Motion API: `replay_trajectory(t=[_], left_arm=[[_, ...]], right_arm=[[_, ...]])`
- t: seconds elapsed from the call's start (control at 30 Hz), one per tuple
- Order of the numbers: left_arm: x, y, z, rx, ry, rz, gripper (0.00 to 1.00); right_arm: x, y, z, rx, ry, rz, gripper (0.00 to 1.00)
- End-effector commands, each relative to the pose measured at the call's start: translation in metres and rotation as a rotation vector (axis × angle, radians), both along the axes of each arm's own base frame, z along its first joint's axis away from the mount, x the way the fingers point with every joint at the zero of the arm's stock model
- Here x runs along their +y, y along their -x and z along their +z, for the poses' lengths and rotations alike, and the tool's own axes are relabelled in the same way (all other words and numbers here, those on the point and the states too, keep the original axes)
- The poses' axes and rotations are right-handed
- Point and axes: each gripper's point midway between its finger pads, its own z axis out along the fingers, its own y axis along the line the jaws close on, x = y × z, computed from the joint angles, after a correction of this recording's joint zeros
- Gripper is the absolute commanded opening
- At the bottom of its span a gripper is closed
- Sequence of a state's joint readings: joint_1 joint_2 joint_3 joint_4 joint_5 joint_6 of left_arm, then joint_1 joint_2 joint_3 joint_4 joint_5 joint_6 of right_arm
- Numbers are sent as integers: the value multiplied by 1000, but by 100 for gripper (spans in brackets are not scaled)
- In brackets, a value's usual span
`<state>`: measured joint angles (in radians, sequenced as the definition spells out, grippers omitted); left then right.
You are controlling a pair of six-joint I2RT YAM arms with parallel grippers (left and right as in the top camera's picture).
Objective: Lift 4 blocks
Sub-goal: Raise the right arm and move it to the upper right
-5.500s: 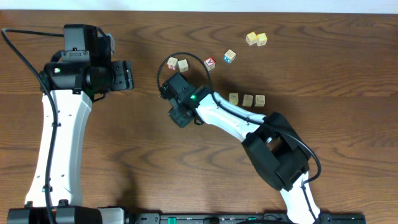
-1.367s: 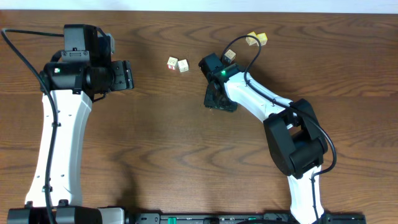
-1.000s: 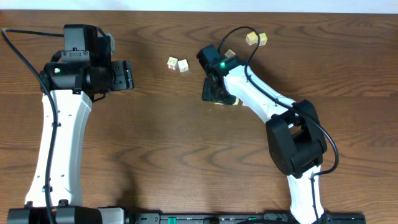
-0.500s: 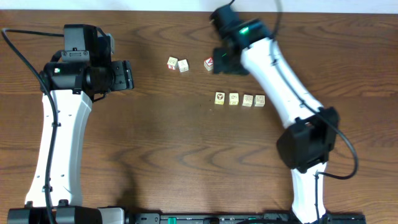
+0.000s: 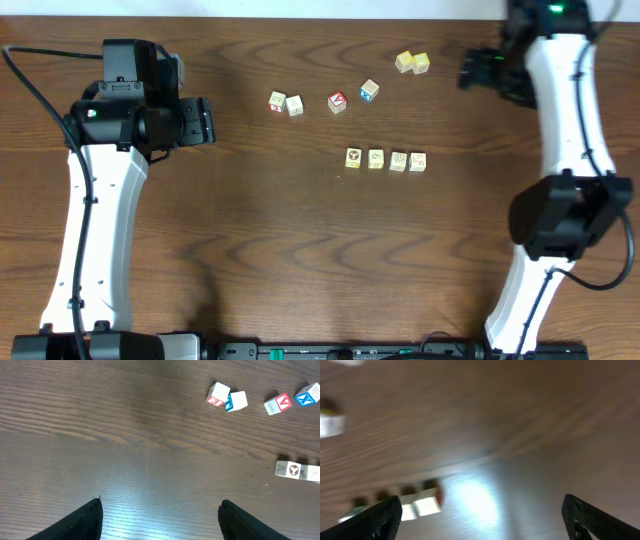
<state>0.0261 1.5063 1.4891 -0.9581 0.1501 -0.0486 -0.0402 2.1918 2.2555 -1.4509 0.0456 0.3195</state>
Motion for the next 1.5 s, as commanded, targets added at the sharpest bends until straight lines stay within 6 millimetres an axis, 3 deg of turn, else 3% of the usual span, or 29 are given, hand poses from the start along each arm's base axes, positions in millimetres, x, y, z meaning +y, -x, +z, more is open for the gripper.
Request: replay_trajectory(t=[0.0,0.2,0.3,0.53,0.73,0.93,1.03,1.27,1.4,1.47], left_arm=[[3,-2,5,-15,-9,6,74],[3,-2,5,-15,-9,6,74],[3,-2,5,-15,-9,6,74],[3,-2,5,-15,-9,6,75],[3,-2,5,-15,-9,6,74],[2,-8,8,-39,4,15,74],[2,-10,9,-46,17,39,75],[2,-10,9,-46,17,39,74],[2,-11,10,-53,18,38,75],[2,-13,12,-62,18,38,75]], right_arm=[[-23,17,-24,90,3,-31,99],[-39,50,-62,234,-23,-97,99],[-40,53,-66,249,-25,-105,99],[-41,50,-38,164,-34,-118,99],[-74,60,-8,84,-81,-210,99],[-50,50,-5,-16,-363,25,98],[-33,52,-13,-20,-448,82,88],[-24,51,-31,-23,-503,78,74],[-22,50,-31,-27,-515,79,74],[-21,51,-32,-21,-513,79,88]])
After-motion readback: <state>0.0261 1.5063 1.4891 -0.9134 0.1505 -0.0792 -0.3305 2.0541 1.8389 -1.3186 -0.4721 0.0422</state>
